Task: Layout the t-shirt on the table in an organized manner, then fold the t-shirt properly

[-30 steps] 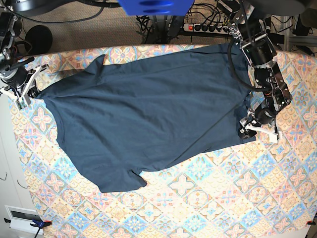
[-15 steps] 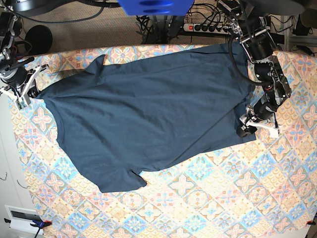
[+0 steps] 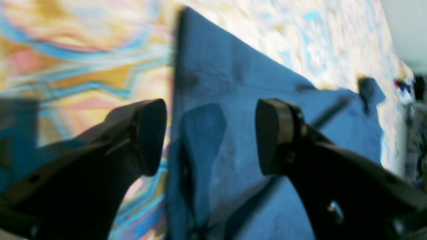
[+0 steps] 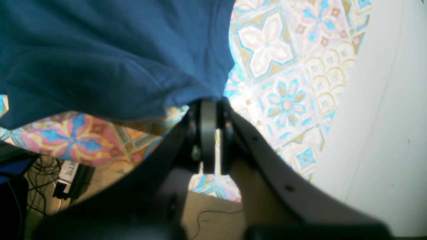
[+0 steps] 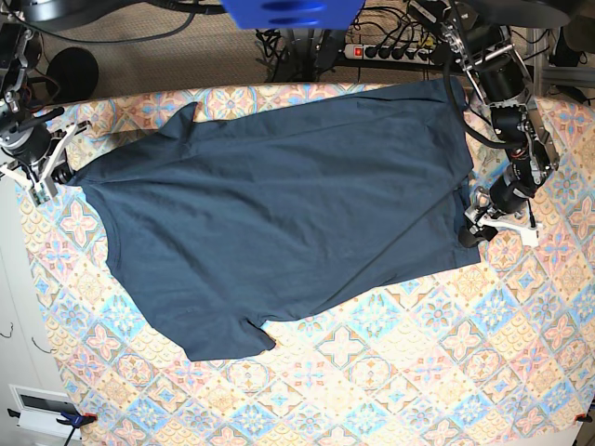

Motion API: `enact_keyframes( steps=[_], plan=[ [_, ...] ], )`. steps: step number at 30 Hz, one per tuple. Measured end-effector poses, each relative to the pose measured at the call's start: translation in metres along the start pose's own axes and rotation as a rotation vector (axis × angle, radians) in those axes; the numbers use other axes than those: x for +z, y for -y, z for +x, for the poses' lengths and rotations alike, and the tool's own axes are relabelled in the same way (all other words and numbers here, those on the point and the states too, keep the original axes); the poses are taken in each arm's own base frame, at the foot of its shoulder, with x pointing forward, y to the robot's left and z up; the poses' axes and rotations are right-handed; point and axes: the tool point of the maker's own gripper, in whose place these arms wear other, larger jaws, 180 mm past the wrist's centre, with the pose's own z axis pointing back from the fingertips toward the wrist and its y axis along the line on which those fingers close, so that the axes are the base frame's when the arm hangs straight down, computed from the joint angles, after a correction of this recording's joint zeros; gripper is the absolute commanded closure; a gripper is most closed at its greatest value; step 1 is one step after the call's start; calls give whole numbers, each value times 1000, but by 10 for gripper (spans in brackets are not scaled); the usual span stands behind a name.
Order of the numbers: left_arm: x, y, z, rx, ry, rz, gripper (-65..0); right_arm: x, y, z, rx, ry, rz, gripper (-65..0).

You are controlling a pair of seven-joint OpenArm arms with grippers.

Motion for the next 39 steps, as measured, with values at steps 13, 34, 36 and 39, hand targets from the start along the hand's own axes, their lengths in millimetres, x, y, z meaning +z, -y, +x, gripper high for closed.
enact_keyframes(
  steps=[13,34,36,39],
  plan=[
    [-2,3,-5,0,-23,-7,-392,0,0,0,0,-1,0,0],
    [-21,43,-4,-56,-62,-73,0,0,0,0,0,-1,1,0],
    [-19,48,1,-68,-51,-79,0,0,0,0,0,0,0,0],
    [-10,65,18,-121,1,-107,0,0,0,0,0,0,1,0]
  ],
)
